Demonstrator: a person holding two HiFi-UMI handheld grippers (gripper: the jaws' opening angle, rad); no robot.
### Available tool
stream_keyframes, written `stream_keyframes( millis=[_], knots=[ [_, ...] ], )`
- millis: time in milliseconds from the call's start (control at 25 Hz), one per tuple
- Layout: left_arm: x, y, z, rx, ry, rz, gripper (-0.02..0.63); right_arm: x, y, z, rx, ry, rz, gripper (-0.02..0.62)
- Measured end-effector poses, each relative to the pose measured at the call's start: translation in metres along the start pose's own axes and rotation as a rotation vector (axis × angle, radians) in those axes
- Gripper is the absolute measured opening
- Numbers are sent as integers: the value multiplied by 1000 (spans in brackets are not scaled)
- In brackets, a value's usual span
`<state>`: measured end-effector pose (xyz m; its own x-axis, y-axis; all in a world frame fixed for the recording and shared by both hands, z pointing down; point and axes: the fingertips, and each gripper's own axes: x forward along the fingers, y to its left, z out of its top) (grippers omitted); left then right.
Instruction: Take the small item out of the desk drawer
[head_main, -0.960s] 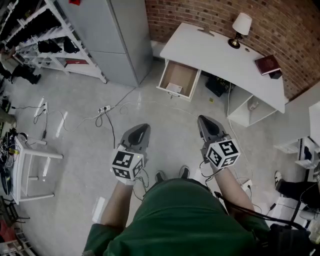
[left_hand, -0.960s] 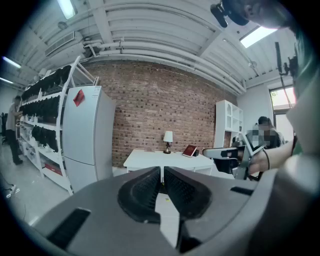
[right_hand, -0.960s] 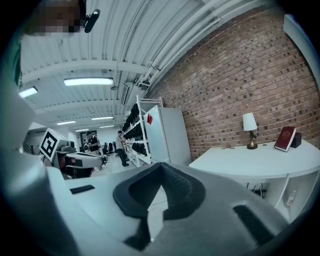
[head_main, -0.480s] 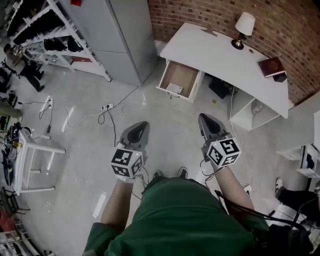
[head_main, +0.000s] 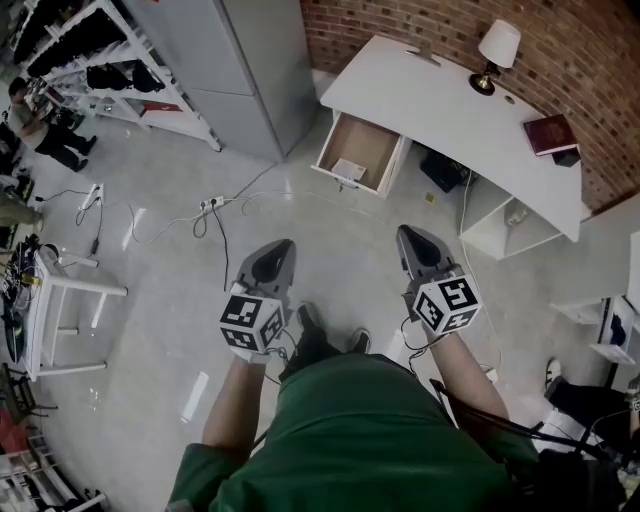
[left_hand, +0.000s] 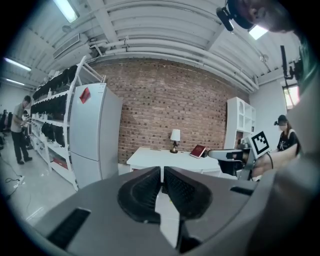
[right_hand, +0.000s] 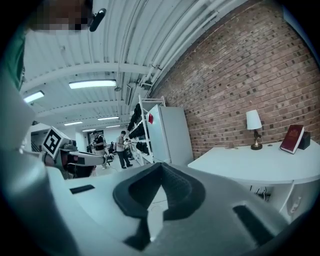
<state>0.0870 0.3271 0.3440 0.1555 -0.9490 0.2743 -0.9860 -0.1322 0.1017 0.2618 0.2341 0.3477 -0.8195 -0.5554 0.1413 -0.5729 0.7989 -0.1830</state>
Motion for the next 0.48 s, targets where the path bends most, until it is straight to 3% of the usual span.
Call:
stream_keyframes(
  millis=[240, 480],
  knots=[
    [24, 35, 1, -28, 0, -17, 15, 36, -9, -7, 8, 37, -23, 3],
    [49, 104, 9, -33, 12, -33, 15, 99, 0, -3, 12, 56, -53, 3]
  ],
)
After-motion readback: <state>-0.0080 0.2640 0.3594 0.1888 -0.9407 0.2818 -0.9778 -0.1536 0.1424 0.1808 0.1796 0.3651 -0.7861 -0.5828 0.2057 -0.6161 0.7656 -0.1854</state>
